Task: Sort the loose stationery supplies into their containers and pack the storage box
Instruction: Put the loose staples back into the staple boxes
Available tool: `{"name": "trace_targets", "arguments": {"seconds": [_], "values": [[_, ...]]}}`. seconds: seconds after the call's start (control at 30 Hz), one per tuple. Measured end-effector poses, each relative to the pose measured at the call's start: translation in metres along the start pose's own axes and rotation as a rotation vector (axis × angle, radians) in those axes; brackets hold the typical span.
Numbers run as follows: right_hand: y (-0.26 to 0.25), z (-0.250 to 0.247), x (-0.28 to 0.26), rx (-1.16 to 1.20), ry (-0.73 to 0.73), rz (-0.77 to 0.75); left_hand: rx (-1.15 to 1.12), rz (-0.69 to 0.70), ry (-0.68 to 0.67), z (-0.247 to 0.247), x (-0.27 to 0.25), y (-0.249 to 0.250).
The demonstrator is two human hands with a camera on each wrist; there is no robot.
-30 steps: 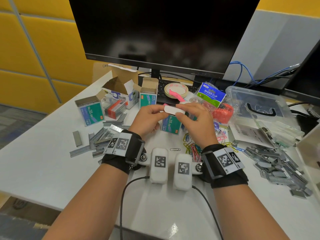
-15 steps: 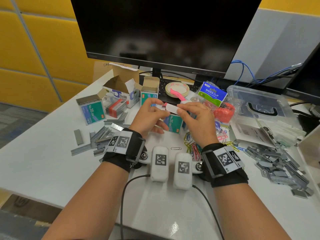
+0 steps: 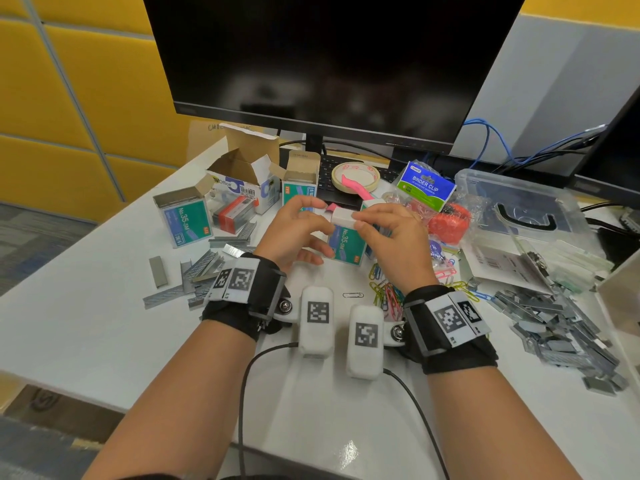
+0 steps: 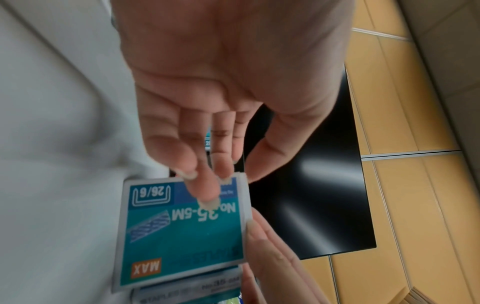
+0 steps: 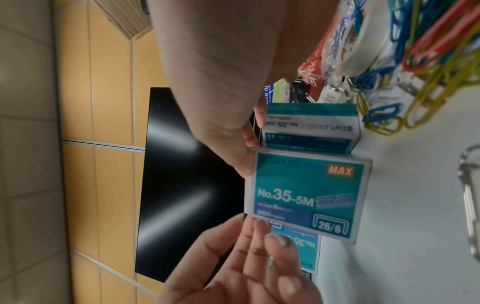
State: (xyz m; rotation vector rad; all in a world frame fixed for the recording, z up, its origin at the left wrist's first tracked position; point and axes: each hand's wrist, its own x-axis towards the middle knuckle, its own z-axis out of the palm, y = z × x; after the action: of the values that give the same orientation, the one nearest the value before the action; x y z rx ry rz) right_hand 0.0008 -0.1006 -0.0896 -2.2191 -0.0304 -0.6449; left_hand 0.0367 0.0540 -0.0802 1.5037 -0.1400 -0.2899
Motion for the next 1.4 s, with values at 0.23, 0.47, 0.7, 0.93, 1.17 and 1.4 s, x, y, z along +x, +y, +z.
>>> {"name": "trace_targets", "arguments": {"seconds": [0.23,0.47,0.7,0.93,1.17,1.4], "values": [[-0.003,-0.002,-0.002,-0.011,-0.019,0.013,0.069,0.014,0.048,0.006,0.002,-0.004],[0.003,0.001,-0.002,-0.022,-0.001,-0.017,0.163,0.063,0.115,0.010,0.002,-0.003],[0.007,0.003,0.003,-0.137,-0.002,-0.005,0.175,0.390,0.905,-0.033,-0.004,0.015],[0.005,0.003,0.002,-0.157,-0.022,0.011,0.260,0.042,1.192,-0.091,-0.002,0.014],[0.002,0.002,0.000,-0.136,-0.014,0.009,0.279,0.007,0.871,-0.110,0.005,0.009],[0.002,0.001,-0.001,-0.117,-0.023,0.007,0.383,-0.035,0.869,-0.120,0.010,0.004]]}}
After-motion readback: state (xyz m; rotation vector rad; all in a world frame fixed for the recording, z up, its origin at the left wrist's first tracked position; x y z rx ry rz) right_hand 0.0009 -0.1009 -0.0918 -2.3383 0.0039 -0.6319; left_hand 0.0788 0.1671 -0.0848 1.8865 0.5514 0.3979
